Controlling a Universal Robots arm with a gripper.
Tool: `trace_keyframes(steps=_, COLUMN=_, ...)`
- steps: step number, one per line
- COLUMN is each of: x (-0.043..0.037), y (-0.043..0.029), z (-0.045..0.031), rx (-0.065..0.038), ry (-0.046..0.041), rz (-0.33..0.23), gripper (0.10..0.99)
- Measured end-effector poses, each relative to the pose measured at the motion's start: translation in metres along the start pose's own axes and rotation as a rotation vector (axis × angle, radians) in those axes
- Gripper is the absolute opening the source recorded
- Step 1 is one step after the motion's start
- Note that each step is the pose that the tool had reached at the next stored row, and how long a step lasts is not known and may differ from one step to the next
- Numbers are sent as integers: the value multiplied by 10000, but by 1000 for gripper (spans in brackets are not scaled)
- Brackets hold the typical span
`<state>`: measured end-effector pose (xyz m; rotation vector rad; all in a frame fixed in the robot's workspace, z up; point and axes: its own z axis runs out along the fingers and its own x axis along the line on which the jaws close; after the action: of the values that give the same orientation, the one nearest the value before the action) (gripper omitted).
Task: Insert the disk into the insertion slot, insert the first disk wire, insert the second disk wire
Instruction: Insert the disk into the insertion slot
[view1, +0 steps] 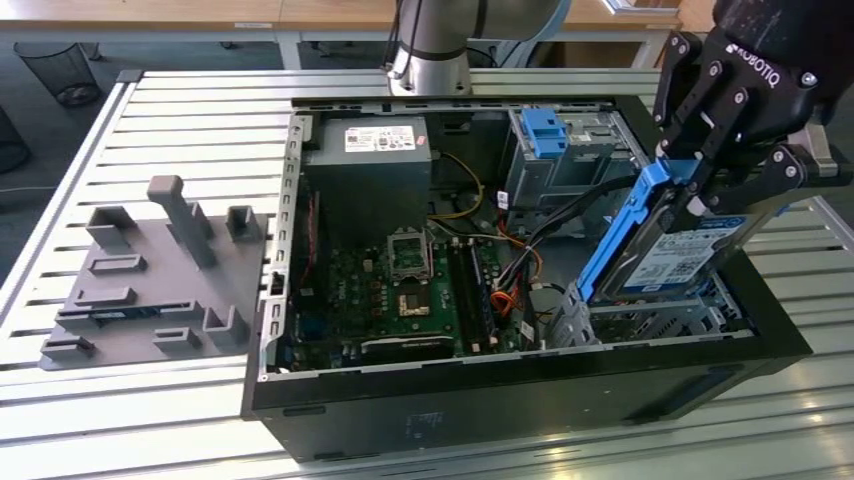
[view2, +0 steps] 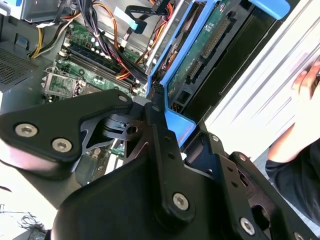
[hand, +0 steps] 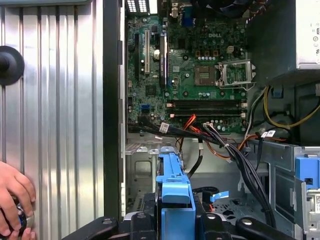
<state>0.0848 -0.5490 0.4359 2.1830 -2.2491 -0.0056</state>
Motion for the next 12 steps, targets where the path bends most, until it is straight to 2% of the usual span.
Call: trace_keyframes(steps=12, x=1, y=-1, z=68, rx=0, ry=0, rz=10, gripper=365)
